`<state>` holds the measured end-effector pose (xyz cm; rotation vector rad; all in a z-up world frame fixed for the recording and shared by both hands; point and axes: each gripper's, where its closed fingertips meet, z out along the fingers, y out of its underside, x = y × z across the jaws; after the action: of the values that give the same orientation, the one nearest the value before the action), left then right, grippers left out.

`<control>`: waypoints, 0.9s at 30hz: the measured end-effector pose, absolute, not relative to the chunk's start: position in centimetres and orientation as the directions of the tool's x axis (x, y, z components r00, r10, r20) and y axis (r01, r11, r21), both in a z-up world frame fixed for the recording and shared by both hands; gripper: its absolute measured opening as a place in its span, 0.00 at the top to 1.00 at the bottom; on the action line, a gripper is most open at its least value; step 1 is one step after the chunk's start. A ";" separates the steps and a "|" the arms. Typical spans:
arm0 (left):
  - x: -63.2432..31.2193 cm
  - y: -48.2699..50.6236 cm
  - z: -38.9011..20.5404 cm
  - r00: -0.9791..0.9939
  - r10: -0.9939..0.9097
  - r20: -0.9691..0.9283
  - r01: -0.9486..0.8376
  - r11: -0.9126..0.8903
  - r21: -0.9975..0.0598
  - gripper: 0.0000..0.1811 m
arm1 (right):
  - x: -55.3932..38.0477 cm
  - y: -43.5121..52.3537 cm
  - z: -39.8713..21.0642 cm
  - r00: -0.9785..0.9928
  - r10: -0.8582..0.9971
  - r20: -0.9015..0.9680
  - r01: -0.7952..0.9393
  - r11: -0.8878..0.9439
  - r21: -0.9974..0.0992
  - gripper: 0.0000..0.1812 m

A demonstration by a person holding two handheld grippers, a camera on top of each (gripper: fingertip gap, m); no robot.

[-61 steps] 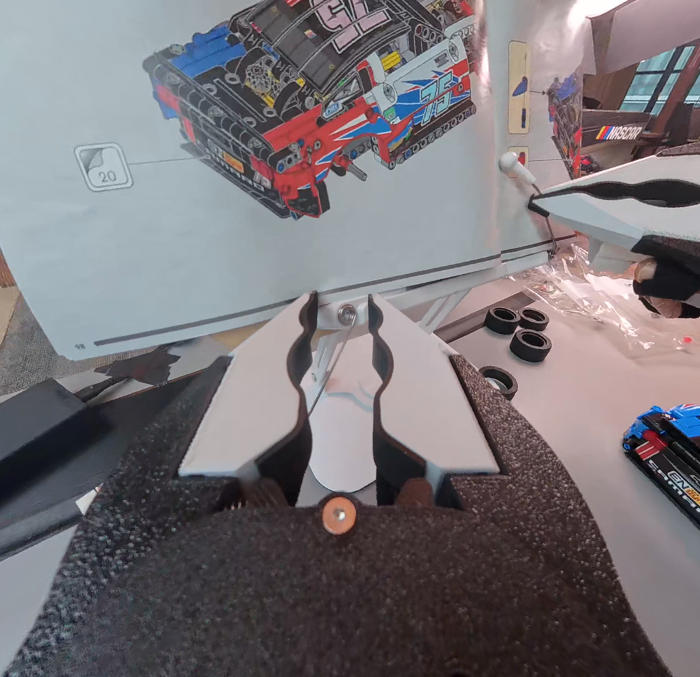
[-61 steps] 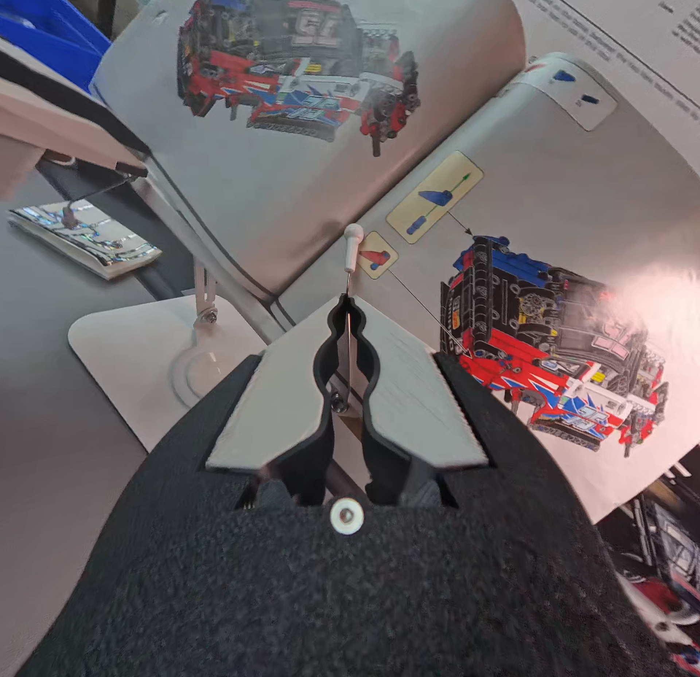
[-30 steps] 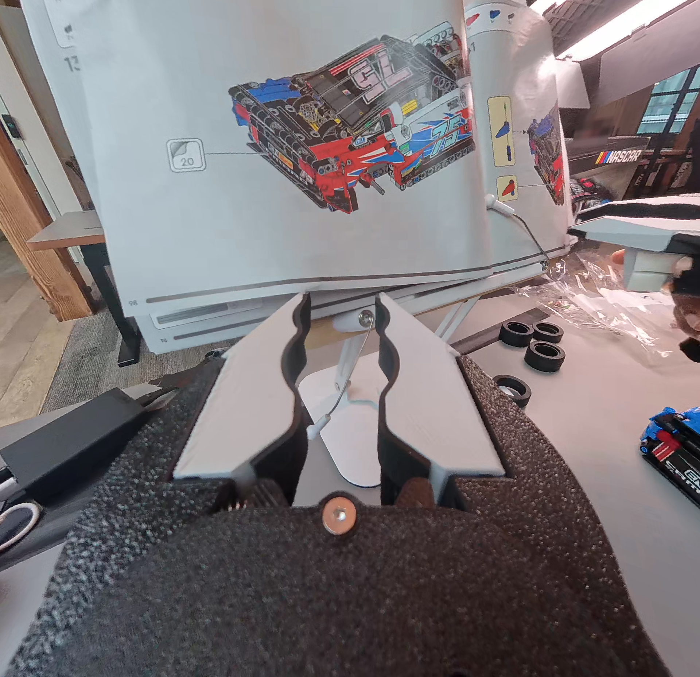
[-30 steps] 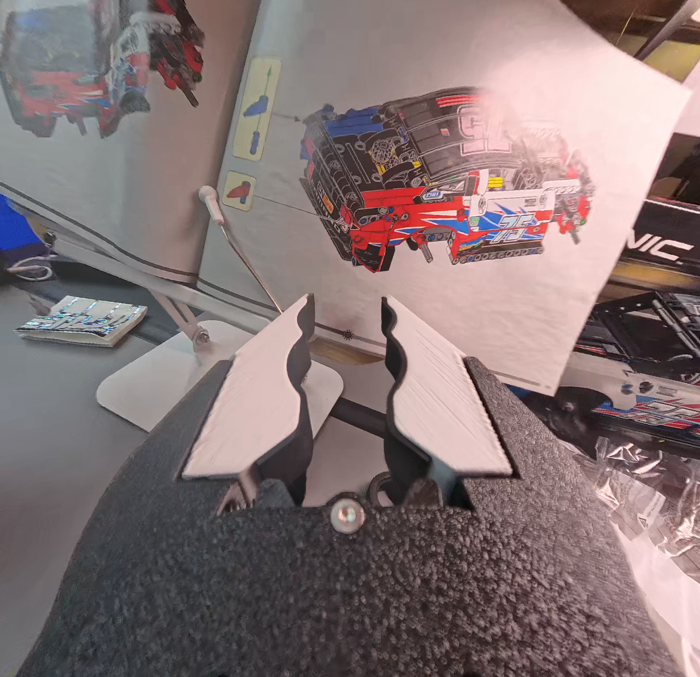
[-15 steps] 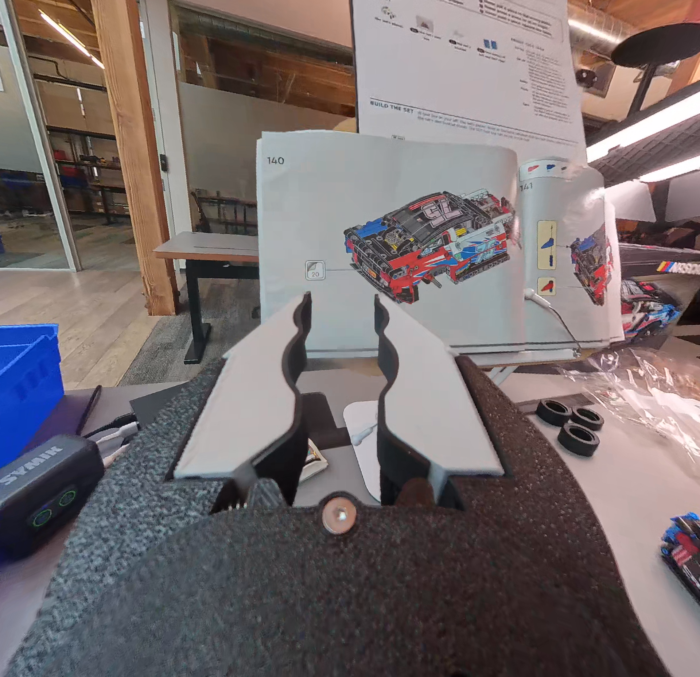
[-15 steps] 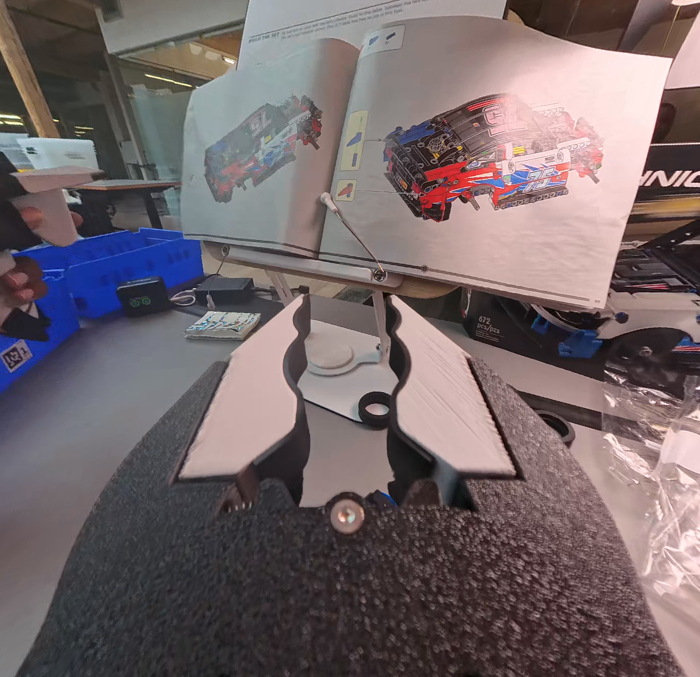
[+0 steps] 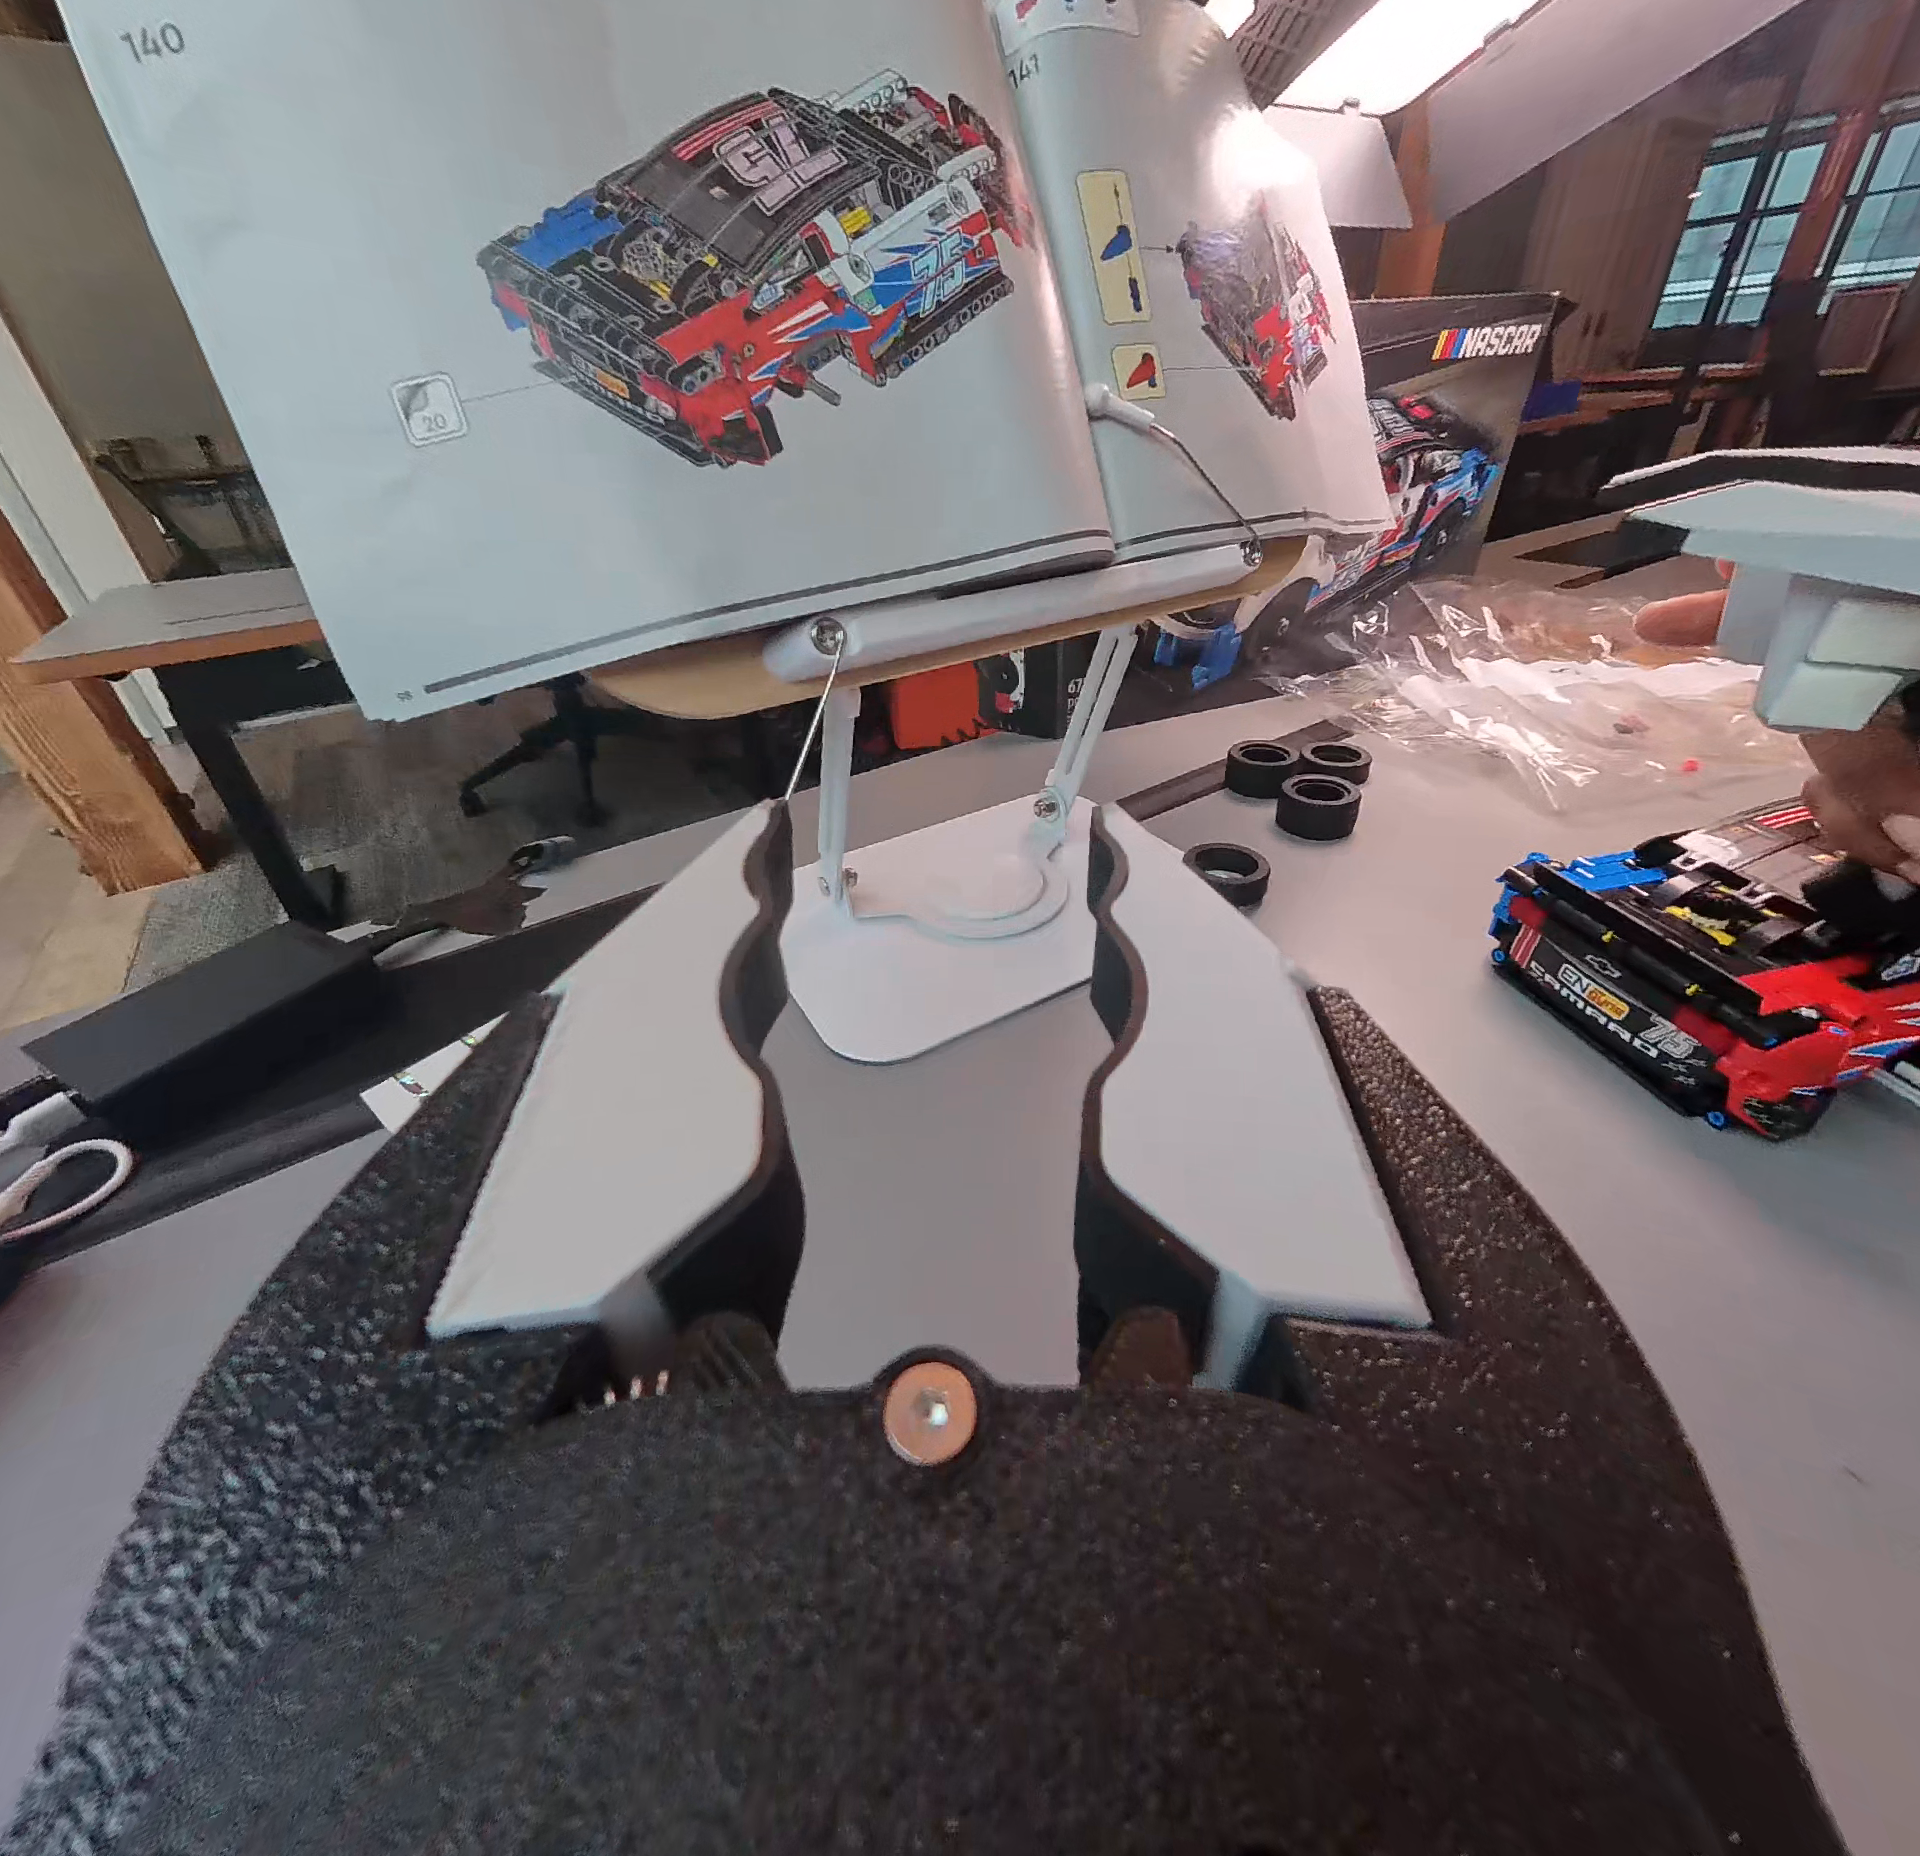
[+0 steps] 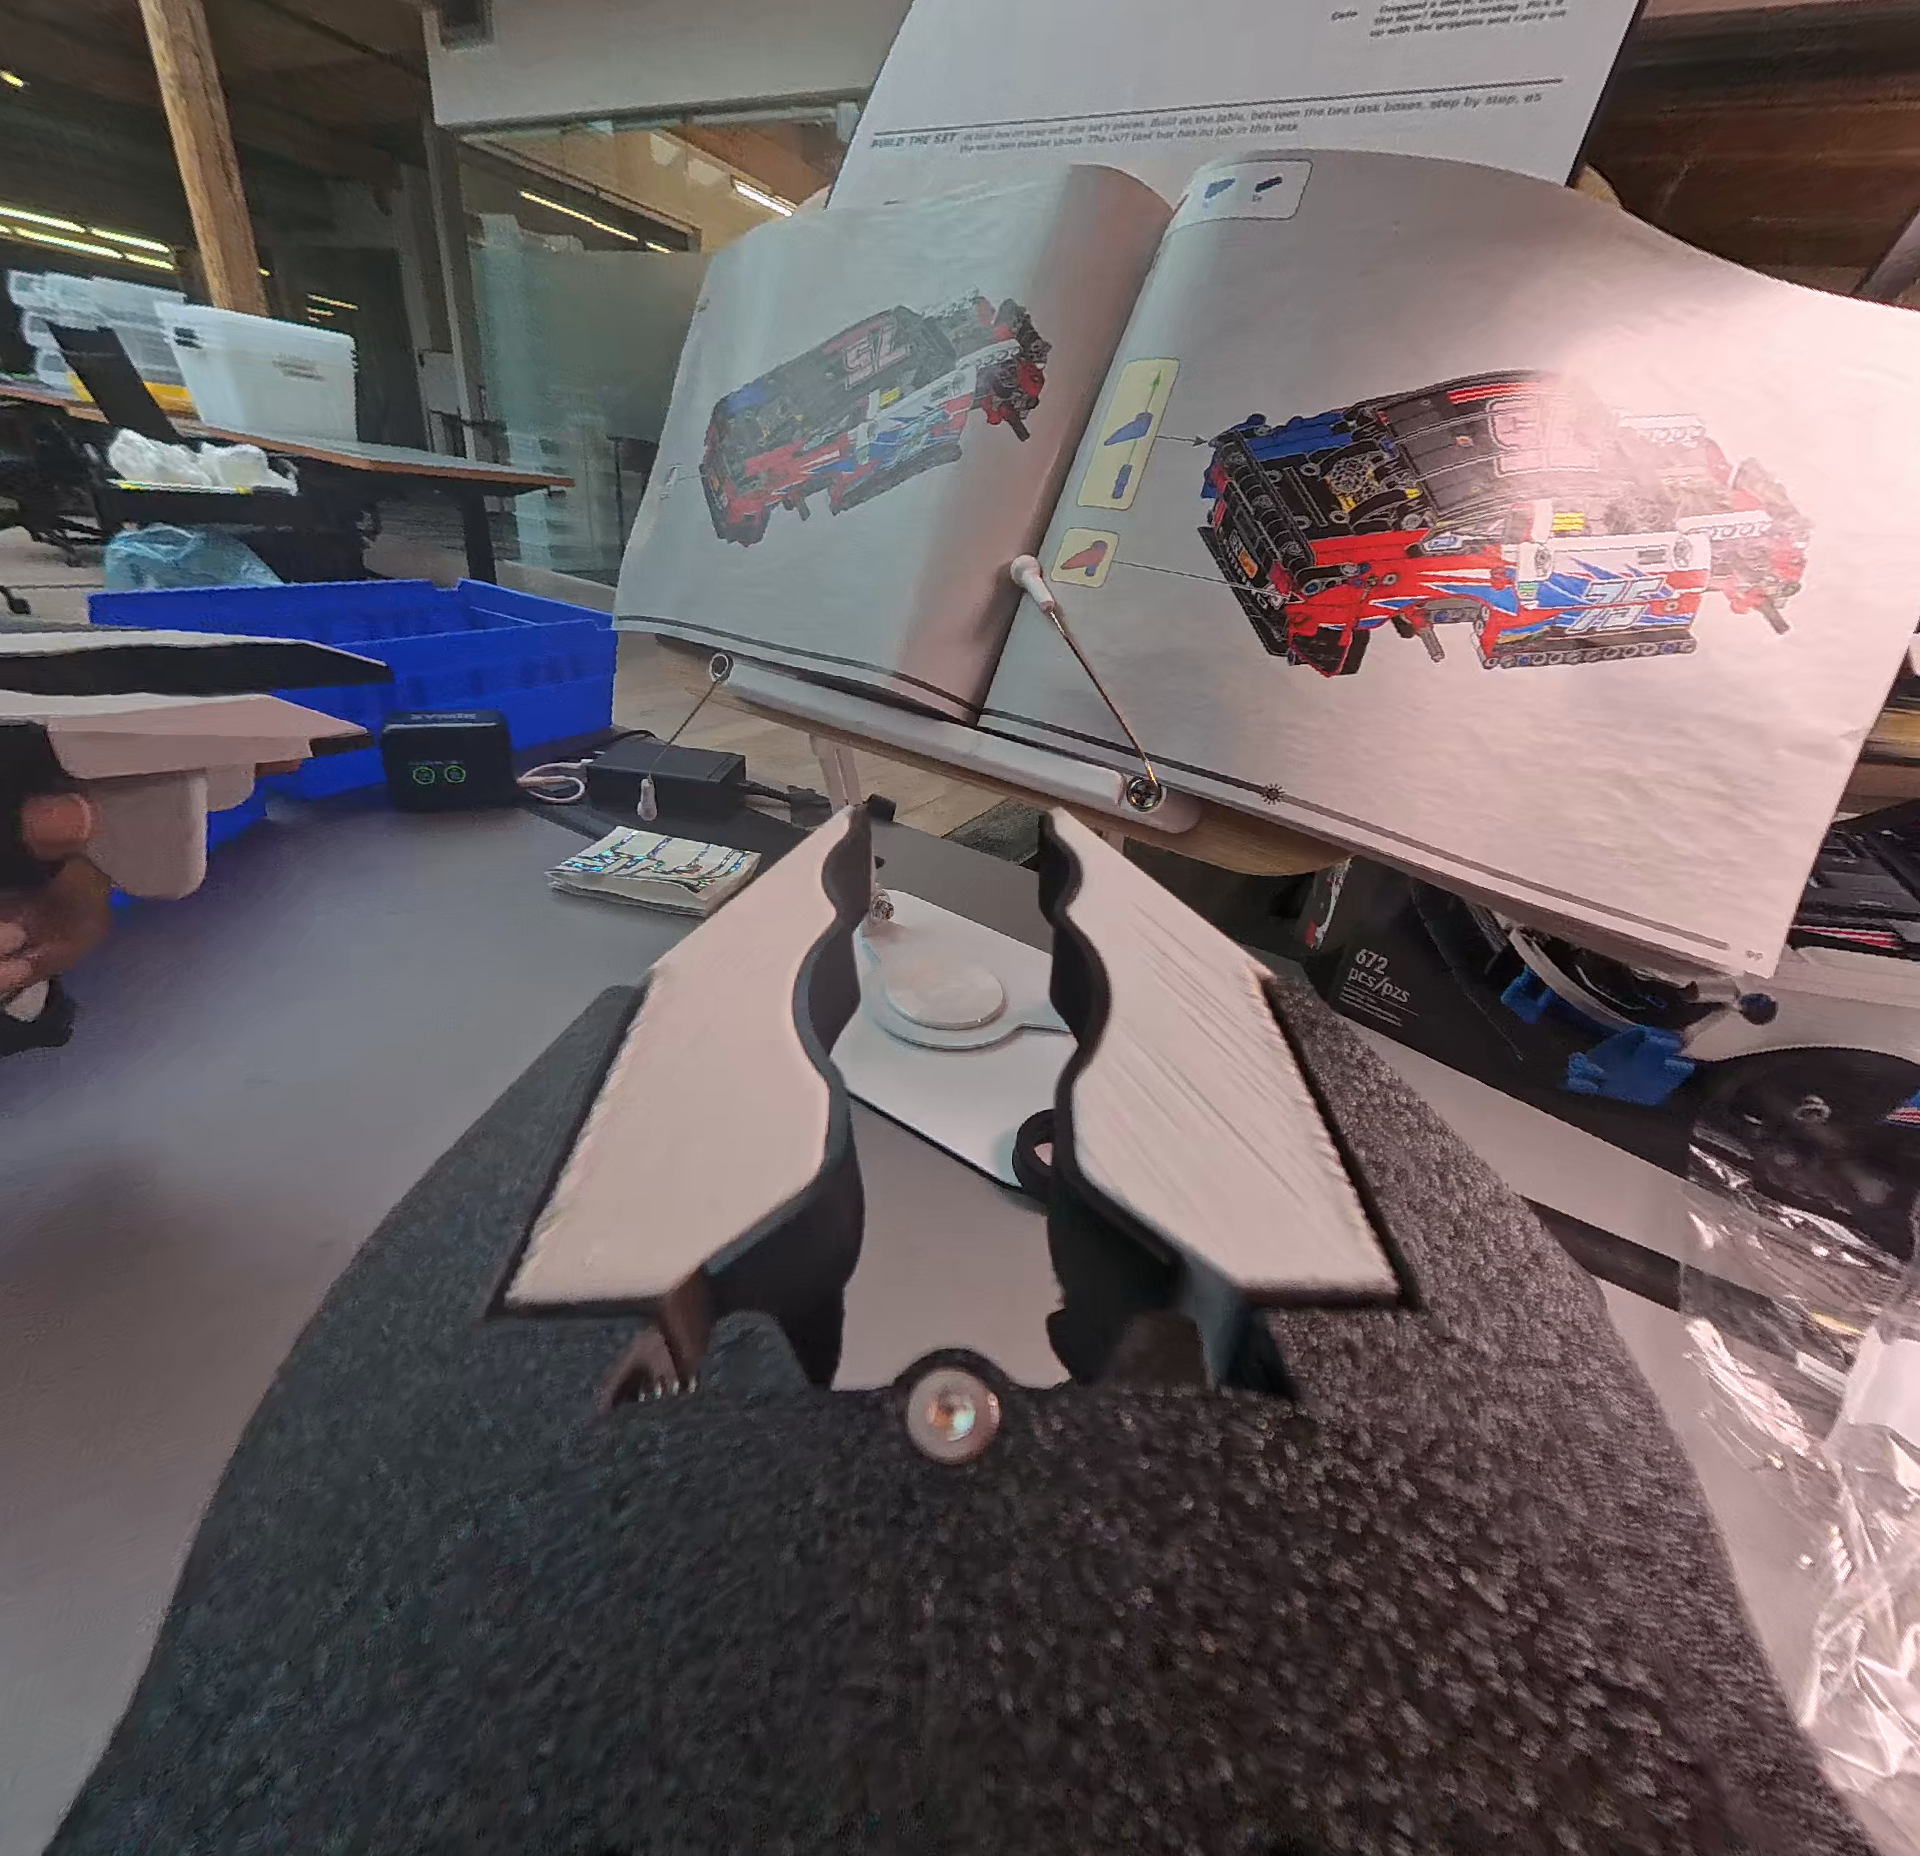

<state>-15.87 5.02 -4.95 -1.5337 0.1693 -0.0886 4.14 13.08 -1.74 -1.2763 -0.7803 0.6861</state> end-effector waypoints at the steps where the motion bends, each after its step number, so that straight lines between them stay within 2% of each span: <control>1: -15.7 5.0 -5.0 0.984 -0.169 -0.054 -0.048 0.038 -0.998 0.67 | 4.2 13.0 -1.7 0.569 0.812 0.127 -0.020 0.168 -0.986 0.84; 5: -15.4 4.6 -4.6 0.983 -0.176 -0.050 -0.040 0.059 -0.997 0.63 | 4.2 13.0 -1.8 0.568 0.814 0.120 -0.016 0.157 -0.987 0.86; 22: -16.1 4.9 -5.5 0.987 -0.155 -0.038 -0.034 0.026 -0.999 0.64 | 4.6 13.4 -1.9 0.571 0.817 0.078 -0.033 0.117 -0.993 0.84; 27: -15.8 4.7 -5.2 0.986 -0.160 -0.044 -0.040 0.029 -0.999 0.62 | 4.5 13.2 -1.9 0.559 0.825 0.083 -0.031 0.121 -0.992 0.82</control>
<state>-15.84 4.71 -5.17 -1.5408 0.1592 -0.0926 4.46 13.19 -1.90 -1.3092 -0.7727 0.7261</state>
